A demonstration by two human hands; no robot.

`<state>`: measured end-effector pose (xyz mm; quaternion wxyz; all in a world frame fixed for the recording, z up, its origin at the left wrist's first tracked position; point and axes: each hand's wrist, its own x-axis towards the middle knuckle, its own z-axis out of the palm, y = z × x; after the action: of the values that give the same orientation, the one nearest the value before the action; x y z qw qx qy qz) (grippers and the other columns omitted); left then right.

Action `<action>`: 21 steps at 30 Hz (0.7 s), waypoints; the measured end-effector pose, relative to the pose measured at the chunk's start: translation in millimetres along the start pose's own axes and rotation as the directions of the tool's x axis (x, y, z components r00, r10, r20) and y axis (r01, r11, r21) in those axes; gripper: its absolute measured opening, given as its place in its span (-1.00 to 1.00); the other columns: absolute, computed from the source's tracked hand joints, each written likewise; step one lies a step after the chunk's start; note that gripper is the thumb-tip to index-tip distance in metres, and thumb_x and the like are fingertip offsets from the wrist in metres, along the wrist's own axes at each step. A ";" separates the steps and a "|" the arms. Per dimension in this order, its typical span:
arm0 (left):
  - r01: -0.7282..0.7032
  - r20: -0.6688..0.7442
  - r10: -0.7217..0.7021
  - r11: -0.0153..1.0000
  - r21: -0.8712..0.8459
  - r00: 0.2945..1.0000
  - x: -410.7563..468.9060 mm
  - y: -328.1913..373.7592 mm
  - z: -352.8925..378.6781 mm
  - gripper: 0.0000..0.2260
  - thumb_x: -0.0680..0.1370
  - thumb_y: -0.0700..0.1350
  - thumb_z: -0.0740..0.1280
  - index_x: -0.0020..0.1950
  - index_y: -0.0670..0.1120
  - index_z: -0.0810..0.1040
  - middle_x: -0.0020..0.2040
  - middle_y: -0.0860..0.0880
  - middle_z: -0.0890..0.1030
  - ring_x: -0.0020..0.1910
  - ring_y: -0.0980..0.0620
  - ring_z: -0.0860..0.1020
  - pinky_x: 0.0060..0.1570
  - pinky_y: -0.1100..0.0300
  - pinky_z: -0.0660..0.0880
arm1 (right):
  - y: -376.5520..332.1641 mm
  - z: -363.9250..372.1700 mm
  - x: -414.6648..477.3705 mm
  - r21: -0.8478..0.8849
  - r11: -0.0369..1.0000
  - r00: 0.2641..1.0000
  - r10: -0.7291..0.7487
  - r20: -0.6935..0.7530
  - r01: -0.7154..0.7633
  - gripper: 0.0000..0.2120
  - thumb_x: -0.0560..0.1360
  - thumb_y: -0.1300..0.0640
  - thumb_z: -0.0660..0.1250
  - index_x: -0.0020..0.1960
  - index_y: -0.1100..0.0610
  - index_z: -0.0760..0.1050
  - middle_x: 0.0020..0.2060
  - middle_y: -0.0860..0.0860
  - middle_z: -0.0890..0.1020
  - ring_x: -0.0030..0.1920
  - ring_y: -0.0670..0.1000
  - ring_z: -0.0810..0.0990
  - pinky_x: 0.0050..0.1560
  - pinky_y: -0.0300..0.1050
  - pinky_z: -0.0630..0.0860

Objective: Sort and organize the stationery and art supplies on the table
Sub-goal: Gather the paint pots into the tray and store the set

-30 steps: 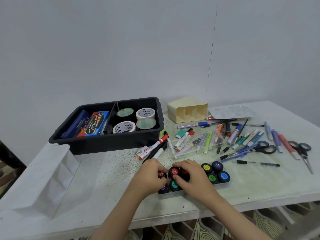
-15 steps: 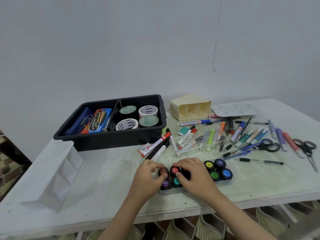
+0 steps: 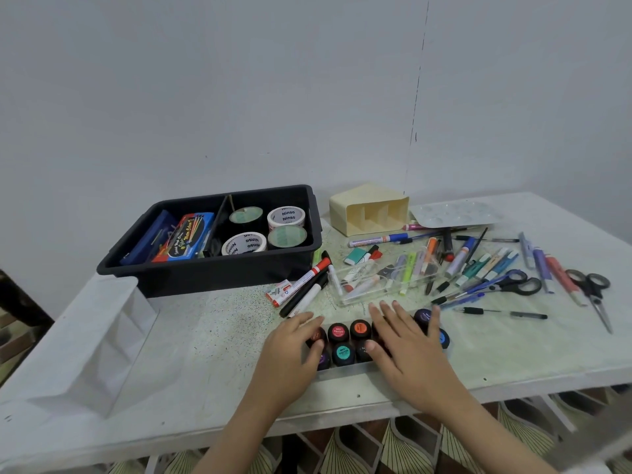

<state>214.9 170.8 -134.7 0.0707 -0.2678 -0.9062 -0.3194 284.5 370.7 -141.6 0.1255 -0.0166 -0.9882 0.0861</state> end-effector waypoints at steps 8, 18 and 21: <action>0.131 -0.082 -0.145 0.979 -0.158 0.986 8.2 9.4 -3.6 -0.75 0.46 -0.18 0.41 0.13 -0.04 0.63 0.04 0.14 0.60 0.06 0.23 0.48 0.17 0.31 0.38 | 28.7 -14.7 -5.3 0.142 0.979 0.983 0.161 -0.086 -0.148 -0.29 0.43 -0.24 -0.23 0.36 0.00 0.42 0.30 -0.11 0.48 0.39 -0.04 0.32 0.38 0.07 -0.43; 0.048 0.089 -0.047 0.999 -0.009 0.995 22.5 14.1 -8.1 -0.78 0.42 -0.25 0.34 0.02 -0.11 0.67 -0.01 0.06 0.64 -0.05 0.23 0.49 -0.05 0.58 0.33 | 30.0 -28.5 19.8 0.124 0.971 0.975 0.212 -0.067 -0.203 -0.71 0.49 -0.05 0.32 0.21 -0.09 0.51 0.06 -0.19 0.61 0.25 -0.08 0.42 0.45 0.13 -0.19; 0.066 0.115 -0.066 0.998 0.004 0.991 24.9 11.7 -7.8 -0.79 0.46 -0.24 0.32 0.03 -0.09 0.67 0.04 0.08 0.62 0.00 0.24 0.46 0.05 0.51 0.33 | 32.5 -27.1 20.6 0.166 0.959 0.965 0.245 -0.090 -0.229 -0.75 0.48 -0.03 0.34 0.16 -0.10 0.53 0.02 -0.21 0.61 0.21 -0.08 0.44 0.45 0.10 -0.16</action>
<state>199.7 184.5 -114.8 0.0077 -0.2555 -0.9172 -0.3056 271.7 408.3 -116.3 0.1690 -0.1299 -0.9611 0.1755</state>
